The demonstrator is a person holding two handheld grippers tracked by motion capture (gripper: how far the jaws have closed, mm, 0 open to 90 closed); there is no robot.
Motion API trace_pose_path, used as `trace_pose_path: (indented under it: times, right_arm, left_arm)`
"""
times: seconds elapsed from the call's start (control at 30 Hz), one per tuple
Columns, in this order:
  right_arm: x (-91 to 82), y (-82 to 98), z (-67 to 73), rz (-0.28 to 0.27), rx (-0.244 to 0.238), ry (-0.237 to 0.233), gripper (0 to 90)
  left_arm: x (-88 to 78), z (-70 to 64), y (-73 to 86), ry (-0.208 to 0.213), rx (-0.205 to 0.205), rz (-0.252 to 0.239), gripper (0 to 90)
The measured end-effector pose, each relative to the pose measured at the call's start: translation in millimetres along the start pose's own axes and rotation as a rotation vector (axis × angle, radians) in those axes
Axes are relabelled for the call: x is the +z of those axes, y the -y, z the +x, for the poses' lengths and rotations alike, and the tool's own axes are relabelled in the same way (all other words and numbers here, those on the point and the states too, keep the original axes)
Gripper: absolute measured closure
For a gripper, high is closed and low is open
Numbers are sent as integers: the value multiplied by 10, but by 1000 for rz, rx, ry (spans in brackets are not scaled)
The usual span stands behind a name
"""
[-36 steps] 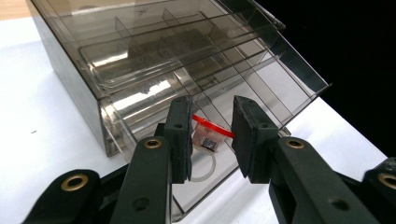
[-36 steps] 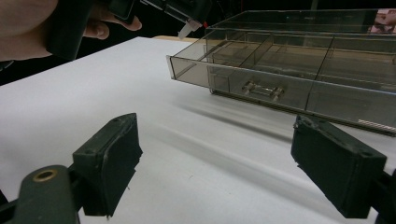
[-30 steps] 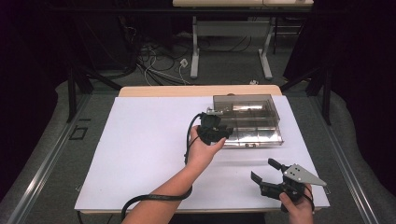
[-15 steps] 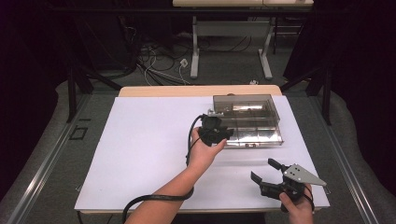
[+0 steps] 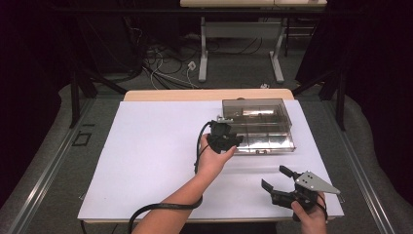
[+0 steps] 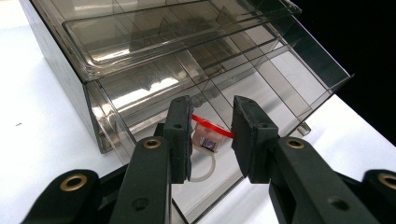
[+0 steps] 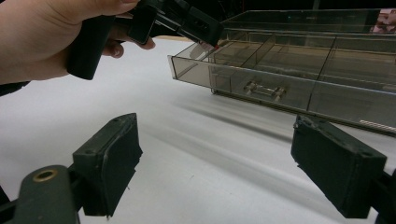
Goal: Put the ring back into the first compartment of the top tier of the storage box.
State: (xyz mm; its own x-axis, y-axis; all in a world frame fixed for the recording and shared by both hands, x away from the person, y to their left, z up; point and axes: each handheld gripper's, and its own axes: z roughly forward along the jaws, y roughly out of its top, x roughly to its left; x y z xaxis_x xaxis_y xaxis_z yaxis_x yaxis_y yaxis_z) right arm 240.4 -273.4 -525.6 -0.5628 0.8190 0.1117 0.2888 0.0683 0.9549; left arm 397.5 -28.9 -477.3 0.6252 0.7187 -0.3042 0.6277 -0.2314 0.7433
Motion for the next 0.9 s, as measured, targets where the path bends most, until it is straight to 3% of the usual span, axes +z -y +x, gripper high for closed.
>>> trace_pose_path:
  times: [0.47,0.9]
  right_arm:
    - [9,-3,5,1,4,-2,149]
    - [20,-2,1,-11,1,4,150]
  left_arm:
    - [12,26,-5,-8,-26,3,640]
    - [-3,51,-11,-17,-13,-15,545]
